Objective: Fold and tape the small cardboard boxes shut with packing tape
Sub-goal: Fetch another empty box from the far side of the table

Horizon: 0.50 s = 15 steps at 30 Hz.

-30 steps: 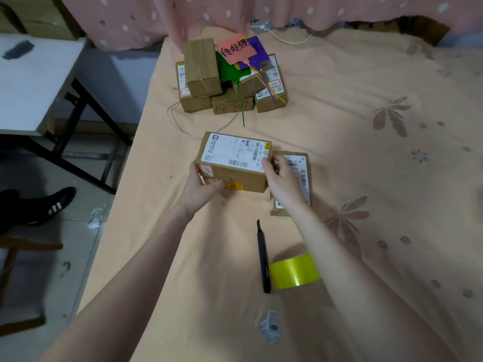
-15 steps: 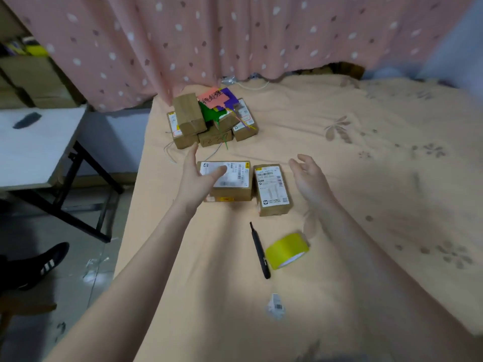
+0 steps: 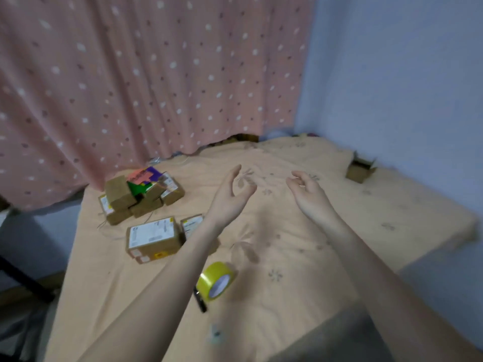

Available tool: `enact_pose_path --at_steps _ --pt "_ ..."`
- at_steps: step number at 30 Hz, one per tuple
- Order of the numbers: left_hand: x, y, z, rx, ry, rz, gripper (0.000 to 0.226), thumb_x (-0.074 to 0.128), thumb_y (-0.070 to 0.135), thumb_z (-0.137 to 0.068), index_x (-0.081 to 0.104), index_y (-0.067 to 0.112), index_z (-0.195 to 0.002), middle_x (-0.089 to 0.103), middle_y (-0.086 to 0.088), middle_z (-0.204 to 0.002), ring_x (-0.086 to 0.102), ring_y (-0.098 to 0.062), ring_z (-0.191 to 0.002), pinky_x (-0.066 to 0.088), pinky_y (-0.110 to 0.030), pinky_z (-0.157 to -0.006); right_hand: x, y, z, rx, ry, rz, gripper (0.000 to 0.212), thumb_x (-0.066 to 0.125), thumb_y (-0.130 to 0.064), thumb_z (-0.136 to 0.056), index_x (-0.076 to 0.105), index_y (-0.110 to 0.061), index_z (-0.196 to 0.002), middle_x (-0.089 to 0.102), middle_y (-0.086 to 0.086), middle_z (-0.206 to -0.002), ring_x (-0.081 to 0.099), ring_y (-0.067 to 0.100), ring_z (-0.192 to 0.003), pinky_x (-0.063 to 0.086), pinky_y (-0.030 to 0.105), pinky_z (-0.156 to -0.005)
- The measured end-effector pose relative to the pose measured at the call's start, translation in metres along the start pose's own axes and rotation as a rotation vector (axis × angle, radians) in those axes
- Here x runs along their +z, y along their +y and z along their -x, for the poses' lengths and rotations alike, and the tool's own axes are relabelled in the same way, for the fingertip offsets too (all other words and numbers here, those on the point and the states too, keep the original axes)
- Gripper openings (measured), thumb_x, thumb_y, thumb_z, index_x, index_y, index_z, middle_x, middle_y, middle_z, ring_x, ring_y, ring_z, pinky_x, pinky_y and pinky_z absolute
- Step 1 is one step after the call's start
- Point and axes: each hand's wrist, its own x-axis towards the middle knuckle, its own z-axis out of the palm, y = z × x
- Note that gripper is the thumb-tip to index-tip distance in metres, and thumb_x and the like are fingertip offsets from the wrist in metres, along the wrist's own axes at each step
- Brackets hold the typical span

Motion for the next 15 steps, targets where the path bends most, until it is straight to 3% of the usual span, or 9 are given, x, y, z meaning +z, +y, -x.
enact_pose_path --at_steps 3,6,10,13,15 --pt "0.049 0.034 -0.003 0.056 -0.033 0.031 0.058 0.058 0.028 -0.093 0.033 0.020 -0.145 0.037 0.008 -0.147 0.032 0.005 -0.124 0.024 -0.007 -0.093 -0.063 0.009 0.000 -0.024 0.034 0.005 0.040 0.050 -0.032 -0.097 0.049 -0.016 -0.133 0.057 0.008 -0.129 0.051 0.007 -0.104 0.030 0.009 -0.077" --pt "0.102 0.061 -0.006 0.080 -0.050 0.078 0.056 0.057 0.028 -0.093 0.035 0.021 -0.144 0.038 0.006 -0.147 0.032 0.002 -0.129 0.026 -0.015 -0.101 -0.128 0.019 0.002 -0.047 0.062 0.029 0.041 0.049 -0.031 -0.097 0.047 -0.014 -0.135 0.056 0.007 -0.128 0.051 0.006 -0.103 0.030 0.008 -0.077" --pt "0.184 0.098 -0.011 0.130 -0.092 0.115 0.056 0.058 0.032 -0.092 0.035 0.025 -0.143 0.038 0.011 -0.146 0.032 0.007 -0.125 0.026 -0.016 -0.099 -0.220 0.041 0.007 -0.069 0.127 0.077 0.042 0.050 -0.027 -0.097 0.046 -0.011 -0.136 0.057 0.006 -0.128 0.055 0.012 -0.108 0.032 0.006 -0.077" --pt "0.233 0.122 -0.019 0.166 -0.131 0.136 0.056 0.057 0.030 -0.093 0.036 0.022 -0.144 0.038 0.008 -0.147 0.033 0.003 -0.128 0.028 -0.020 -0.104 -0.278 0.055 0.010 -0.067 0.180 0.110 0.040 0.048 -0.031 -0.098 0.046 -0.015 -0.135 0.056 -0.002 -0.121 0.053 0.007 -0.105 0.033 -0.003 -0.067" --pt "0.257 0.135 -0.026 0.185 -0.144 0.138 0.055 0.056 0.028 -0.094 0.035 0.018 -0.144 0.039 0.005 -0.147 0.034 0.001 -0.127 0.028 -0.023 -0.107 -0.311 0.063 0.010 -0.056 0.204 0.116 0.044 0.046 -0.034 -0.098 0.043 -0.019 -0.139 0.054 -0.004 -0.127 0.049 0.003 -0.104 0.036 0.000 -0.068"
